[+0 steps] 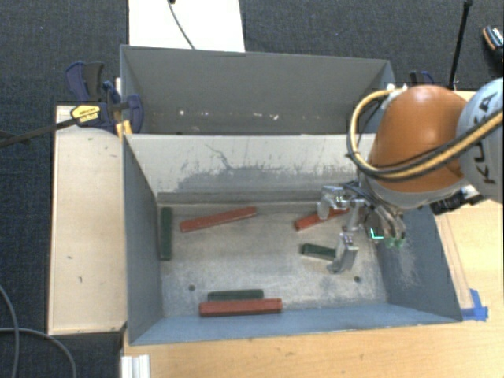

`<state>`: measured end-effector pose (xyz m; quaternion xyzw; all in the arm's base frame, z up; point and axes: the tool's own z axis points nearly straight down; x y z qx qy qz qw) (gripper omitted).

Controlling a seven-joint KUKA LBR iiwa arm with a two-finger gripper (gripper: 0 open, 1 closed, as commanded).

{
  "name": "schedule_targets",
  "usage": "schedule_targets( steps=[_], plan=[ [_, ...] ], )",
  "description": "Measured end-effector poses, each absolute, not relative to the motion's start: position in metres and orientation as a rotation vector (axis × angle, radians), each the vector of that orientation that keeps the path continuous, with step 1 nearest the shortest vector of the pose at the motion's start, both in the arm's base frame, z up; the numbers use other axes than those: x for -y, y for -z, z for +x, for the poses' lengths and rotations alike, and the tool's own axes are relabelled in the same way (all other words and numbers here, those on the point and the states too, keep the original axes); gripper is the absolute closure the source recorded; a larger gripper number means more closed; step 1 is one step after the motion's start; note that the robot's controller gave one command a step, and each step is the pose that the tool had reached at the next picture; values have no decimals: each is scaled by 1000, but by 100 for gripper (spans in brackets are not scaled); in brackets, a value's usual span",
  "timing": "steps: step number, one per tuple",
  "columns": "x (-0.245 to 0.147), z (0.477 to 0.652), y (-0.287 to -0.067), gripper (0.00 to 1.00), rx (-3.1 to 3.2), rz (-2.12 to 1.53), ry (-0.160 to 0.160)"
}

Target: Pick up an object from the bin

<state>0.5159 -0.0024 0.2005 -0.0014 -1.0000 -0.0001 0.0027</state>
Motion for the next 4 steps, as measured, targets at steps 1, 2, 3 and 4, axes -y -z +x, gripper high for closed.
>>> schedule_targets(
  steps=[1, 2, 3, 4],
  plan=[
    [8, 512, -67, 0, 3135, -138, 1],
    [66, 570, -87, 0, 3148, -143, -5],
    [20, 570, -70, 0, 3141, -73, 3],
    [23, 572, -73, 100, 3148, -79, 1]
  ],
)
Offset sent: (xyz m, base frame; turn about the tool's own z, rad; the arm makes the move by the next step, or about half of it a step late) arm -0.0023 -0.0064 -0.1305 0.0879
